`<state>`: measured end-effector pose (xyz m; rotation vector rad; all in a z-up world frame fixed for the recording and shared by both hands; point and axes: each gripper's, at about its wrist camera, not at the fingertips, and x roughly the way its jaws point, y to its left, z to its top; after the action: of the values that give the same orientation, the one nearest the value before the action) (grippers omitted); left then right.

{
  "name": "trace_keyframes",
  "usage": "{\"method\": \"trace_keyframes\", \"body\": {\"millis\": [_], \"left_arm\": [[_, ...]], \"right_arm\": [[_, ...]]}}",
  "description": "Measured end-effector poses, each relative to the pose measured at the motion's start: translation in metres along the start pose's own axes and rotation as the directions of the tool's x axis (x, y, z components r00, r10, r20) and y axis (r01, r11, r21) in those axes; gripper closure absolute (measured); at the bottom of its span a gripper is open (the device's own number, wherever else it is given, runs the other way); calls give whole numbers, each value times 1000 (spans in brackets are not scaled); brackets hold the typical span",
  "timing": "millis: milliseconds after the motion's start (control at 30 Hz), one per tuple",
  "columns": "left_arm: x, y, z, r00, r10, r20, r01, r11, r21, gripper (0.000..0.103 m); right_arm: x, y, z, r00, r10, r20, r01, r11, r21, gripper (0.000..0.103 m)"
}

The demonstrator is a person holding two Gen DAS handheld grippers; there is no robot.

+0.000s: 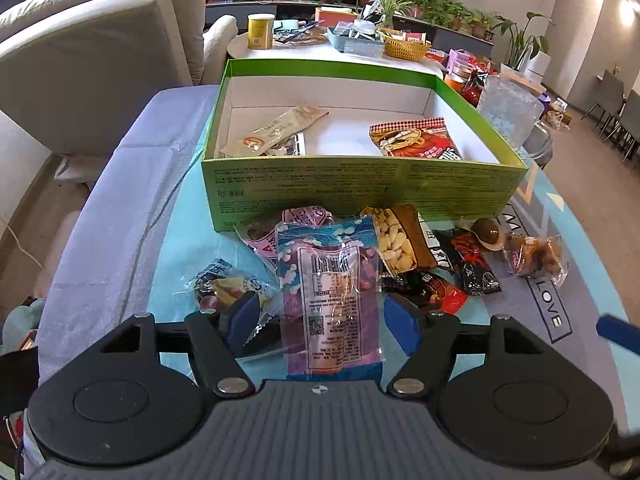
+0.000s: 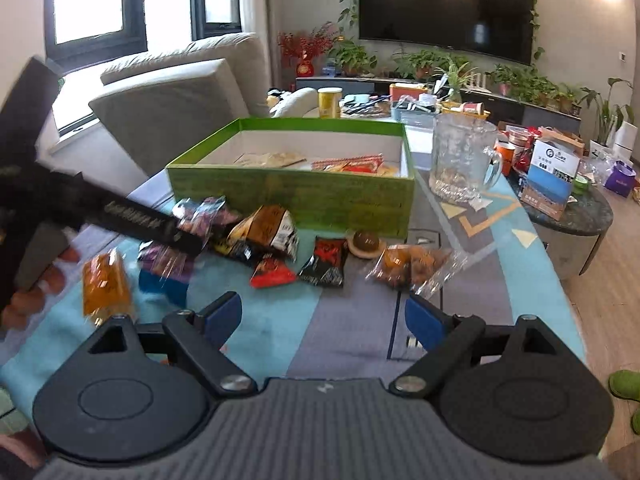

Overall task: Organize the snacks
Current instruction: 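Grasp pink-blue candy bag with left tool while right tool grasps clear cookie pack, then carry the candy bag and cookie pack over the green box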

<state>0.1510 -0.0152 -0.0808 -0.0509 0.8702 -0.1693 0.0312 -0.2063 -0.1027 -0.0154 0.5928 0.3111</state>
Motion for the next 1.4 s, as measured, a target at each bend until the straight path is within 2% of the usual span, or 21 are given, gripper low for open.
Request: {"method": "trace_keyframes", "body": {"millis": [267,400,467,667,800,933,967,1033,1400], "left_arm": [[13,-4,2,1000,7,-23,-8,1000,-4,37],[12,-1,0,999,-50,-5,50,999,3,48],[10,2,0,997,-71,-1,71,997,-12,48],[-3,2,0,997,-64,47,64,998,0,50],[-12,1,2,995,-77,67,77,997,2,50],[-22,1,4,992,-82,91,81,997,10,50],[-24,0,4,992,-85,97,84,996,11,50],[-28,1,6,990,-87,107,86,996,14,50],[-40,1,16,985,-89,148,87,996,21,49]], "right_arm": [[-4,25,-18,993,117,-24,-119,988,-97,24],[2,37,-22,988,143,-56,-149,982,-120,24],[3,40,-24,985,157,-70,-165,978,-125,24],[2,49,-33,978,182,-106,-198,966,-165,24],[4,57,-41,980,159,-122,-182,960,-214,24],[3,56,-40,980,158,-118,-179,963,-201,24],[2,54,-39,977,175,-119,-195,963,-188,36],[0,53,-37,978,174,-118,-192,966,-174,39],[-2,31,-19,992,121,-37,-124,987,-104,40]]}}
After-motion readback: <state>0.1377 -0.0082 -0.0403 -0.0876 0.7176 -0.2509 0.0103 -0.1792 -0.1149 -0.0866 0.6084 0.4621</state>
